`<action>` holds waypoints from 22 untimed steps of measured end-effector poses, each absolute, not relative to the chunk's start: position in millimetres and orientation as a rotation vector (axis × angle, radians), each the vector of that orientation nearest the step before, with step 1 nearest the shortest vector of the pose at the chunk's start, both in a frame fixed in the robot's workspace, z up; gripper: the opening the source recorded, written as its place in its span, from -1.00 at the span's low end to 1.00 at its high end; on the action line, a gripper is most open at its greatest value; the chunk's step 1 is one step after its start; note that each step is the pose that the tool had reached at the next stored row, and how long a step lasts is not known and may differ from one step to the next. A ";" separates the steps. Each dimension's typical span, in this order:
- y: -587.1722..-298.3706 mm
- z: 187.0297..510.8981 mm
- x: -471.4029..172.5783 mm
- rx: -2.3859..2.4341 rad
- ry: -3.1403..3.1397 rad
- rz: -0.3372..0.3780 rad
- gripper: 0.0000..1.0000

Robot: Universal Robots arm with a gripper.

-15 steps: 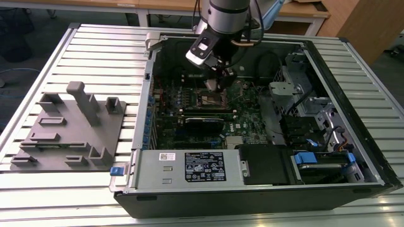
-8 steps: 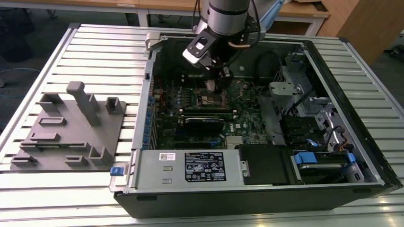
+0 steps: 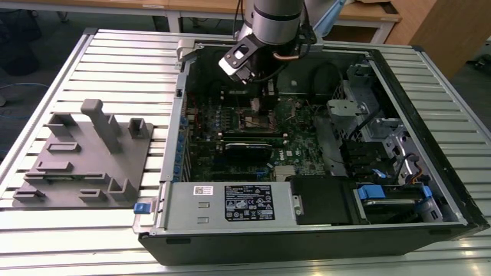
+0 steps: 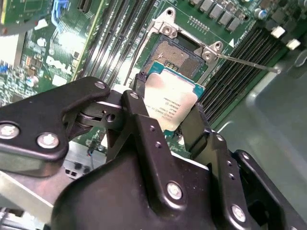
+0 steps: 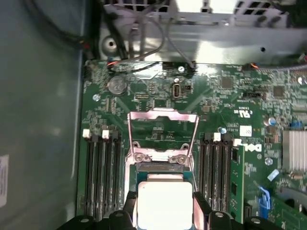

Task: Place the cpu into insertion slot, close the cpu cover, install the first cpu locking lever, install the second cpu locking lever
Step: 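Place the cpu into insertion slot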

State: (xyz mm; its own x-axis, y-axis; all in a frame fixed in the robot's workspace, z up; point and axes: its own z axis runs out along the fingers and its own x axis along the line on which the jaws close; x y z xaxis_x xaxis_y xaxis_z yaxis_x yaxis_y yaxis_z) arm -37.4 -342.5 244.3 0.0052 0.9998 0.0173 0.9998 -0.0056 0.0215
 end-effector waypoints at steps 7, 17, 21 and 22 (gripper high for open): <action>-342.5 243.7 -37.1 2.238 2.220 0.022 0.08; -342.5 238.9 -36.9 2.233 2.243 0.003 0.08; -342.5 236.4 -37.0 2.192 2.283 0.002 0.08; -342.5 235.5 -37.0 2.192 2.283 0.001 0.08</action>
State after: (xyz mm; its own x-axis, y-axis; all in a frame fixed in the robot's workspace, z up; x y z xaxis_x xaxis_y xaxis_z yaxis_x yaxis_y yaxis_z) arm -37.0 -342.5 235.5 -0.0406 0.9990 0.0173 0.9990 0.0409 -0.0153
